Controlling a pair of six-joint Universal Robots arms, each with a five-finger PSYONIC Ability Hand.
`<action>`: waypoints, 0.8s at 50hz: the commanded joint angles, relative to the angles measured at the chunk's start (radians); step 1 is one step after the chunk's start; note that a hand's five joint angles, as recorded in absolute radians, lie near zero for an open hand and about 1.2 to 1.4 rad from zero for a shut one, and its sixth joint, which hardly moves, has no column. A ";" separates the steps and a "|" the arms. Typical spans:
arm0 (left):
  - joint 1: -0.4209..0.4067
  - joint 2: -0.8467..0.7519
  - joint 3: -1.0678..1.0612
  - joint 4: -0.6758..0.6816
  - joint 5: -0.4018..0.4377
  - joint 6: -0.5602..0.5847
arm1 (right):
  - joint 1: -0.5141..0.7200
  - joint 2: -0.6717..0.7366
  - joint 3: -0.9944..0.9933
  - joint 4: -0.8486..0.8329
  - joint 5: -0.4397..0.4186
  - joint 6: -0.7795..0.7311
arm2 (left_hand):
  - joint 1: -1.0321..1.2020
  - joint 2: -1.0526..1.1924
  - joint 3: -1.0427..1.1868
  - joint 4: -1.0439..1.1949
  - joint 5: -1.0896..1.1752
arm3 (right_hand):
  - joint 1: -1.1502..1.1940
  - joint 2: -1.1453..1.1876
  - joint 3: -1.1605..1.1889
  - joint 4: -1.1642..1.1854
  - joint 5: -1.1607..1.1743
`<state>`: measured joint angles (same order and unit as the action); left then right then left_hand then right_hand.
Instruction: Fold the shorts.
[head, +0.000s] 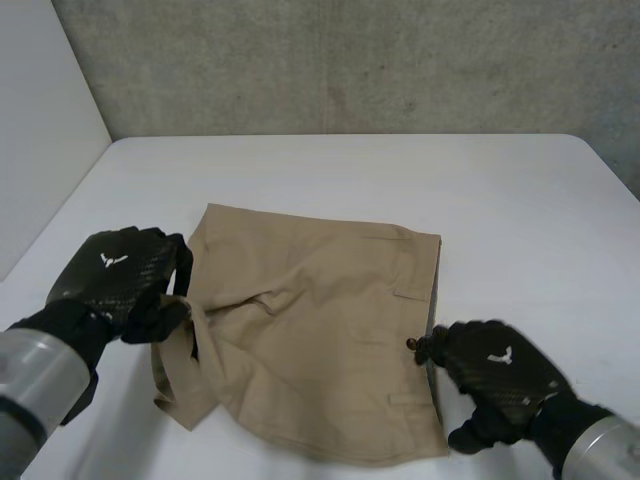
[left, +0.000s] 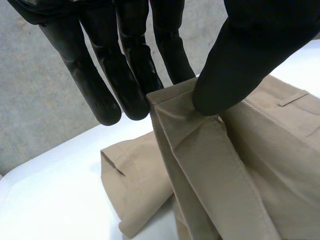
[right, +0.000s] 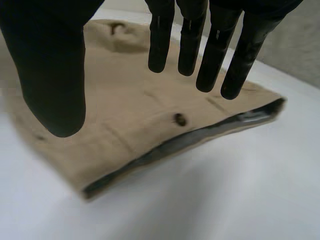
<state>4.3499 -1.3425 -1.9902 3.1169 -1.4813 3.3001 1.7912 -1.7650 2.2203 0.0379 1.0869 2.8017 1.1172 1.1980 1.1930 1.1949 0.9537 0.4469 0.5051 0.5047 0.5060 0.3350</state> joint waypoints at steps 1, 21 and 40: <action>0.014 -0.093 0.050 0.020 -0.011 -0.004 | 0.057 0.113 0.030 -0.095 -0.008 -0.002 | 0.279 0.198 0.203 0.201 0.268 | 0.078 0.020 0.021 0.019 0.016; 0.014 -0.283 0.177 0.083 -0.113 -0.008 | 0.145 0.377 -0.044 -0.216 0.037 0.007 | 0.279 0.198 0.203 0.201 0.268 | 0.213 0.155 0.156 0.154 0.151; 0.000 -0.261 0.127 0.069 -0.111 -0.008 | 0.143 0.291 -0.090 -0.230 0.183 -0.010 | 0.279 0.198 0.203 0.201 0.268 | 0.949 0.891 0.892 0.890 0.887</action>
<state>4.3643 -1.6284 -1.8232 3.1964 -1.5960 3.2919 1.9389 -1.3926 2.1448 -0.2233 1.2059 2.8063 1.1172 1.1981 1.1930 1.1949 0.9537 0.9464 1.1715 1.1801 1.1909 0.9763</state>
